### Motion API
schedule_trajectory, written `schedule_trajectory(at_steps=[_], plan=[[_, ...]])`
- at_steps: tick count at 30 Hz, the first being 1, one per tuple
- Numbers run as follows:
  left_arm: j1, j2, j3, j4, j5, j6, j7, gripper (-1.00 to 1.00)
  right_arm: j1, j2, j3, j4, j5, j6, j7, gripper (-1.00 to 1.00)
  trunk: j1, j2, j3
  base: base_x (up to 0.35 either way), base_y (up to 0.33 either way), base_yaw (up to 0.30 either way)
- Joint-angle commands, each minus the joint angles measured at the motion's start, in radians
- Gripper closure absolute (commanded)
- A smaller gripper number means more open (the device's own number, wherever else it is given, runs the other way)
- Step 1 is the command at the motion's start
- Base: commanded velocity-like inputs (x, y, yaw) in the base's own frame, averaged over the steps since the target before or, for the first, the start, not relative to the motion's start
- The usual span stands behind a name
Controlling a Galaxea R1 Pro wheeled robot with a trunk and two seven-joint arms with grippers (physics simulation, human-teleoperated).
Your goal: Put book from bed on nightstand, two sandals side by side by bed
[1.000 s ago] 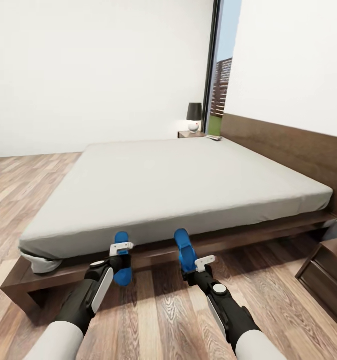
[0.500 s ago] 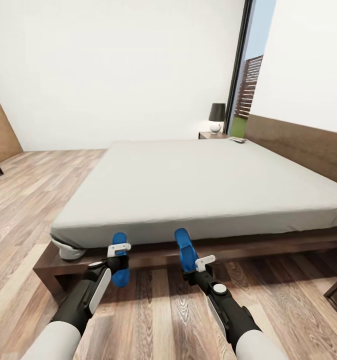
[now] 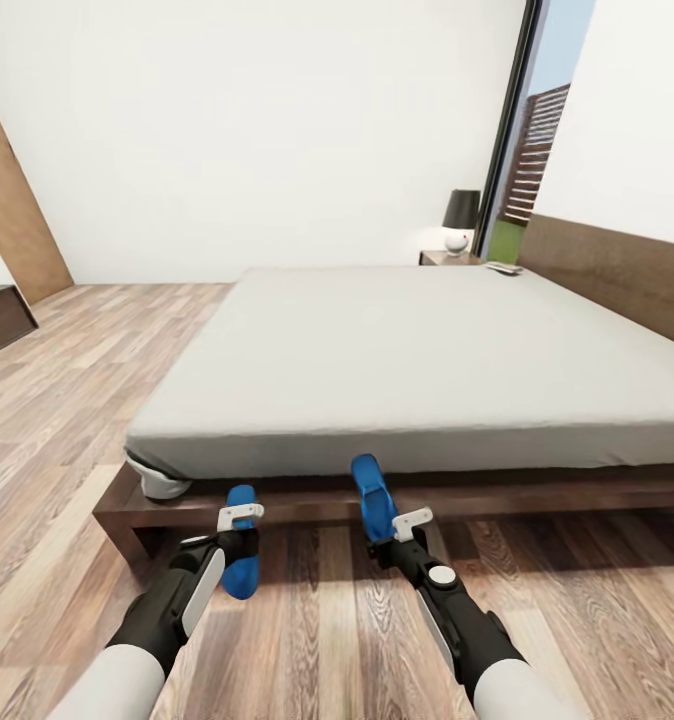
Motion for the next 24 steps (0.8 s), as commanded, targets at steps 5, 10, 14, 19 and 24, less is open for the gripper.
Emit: schedule_trajectory(at_steps=[5, 10, 14, 19, 24], plan=[[0.000, -0.002, -0.004, -0.001, 0.004, 0.006, 0.008, 1.00, 0.000, -0.003, -0.005, -0.002, 0.009, 0.003, 0.001, 1.00, 0.002, -0.002, -0.020, 0.000, 0.000, 0.000], [0.000, 0.000, -0.004, -0.001, 0.003, 0.006, 0.008, 1.00, 0.000, 0.004, 0.001, -0.004, 0.013, 0.004, -0.003, 1.00, 0.004, -0.003, -0.040, 0.000, 0.000, 0.000], [0.000, 0.002, -0.005, -0.002, 0.003, 0.023, 0.005, 1.00, 0.000, 0.002, 0.001, -0.003, 0.012, 0.004, 0.000, 1.00, 0.006, -0.004, -0.055, 0.000, 0.000, 0.000], [-0.002, 0.004, -0.004, -0.013, 0.003, 0.070, 0.006, 1.00, 0.001, 0.002, -0.002, -0.009, 0.006, -0.075, -0.001, 1.00, 0.008, -0.005, -0.071, 0.000, 0.000, 0.000], [-0.002, 0.007, -0.004, -0.015, 0.003, 0.066, 0.008, 1.00, 0.046, 0.002, -0.002, -0.050, 0.005, -0.138, 0.005, 1.00, 0.008, -0.005, -0.071, 0.000, 0.000, 0.000]])
